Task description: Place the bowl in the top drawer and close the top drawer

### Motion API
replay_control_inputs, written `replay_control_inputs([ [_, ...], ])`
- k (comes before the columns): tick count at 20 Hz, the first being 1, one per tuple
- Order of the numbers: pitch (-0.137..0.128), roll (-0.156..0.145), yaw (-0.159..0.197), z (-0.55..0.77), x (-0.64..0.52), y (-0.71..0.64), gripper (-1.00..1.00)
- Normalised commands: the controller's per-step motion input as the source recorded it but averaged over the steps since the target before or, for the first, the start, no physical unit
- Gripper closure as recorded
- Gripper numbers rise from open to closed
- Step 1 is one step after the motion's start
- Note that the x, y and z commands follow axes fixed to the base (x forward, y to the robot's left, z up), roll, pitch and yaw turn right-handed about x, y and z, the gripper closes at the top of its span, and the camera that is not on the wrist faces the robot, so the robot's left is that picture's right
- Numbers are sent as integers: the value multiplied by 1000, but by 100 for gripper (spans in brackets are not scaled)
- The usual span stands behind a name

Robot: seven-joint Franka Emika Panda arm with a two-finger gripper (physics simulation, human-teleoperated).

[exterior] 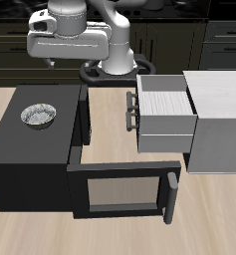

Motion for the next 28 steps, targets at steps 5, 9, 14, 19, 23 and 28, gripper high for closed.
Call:
replay_control_inputs([
  [5,10,-14,-23,84,123,-124,-100],
  [9,29,22,18,68,198,-146,-100],
  [14,0,-25,-2,48,180,-152,-100],
  [19,18,28,-13,20,198,-104,-100],
  [23,0,0,0,2,-1,14,-100],
  [28,13,6,8,-24,255,-85,-100],
])
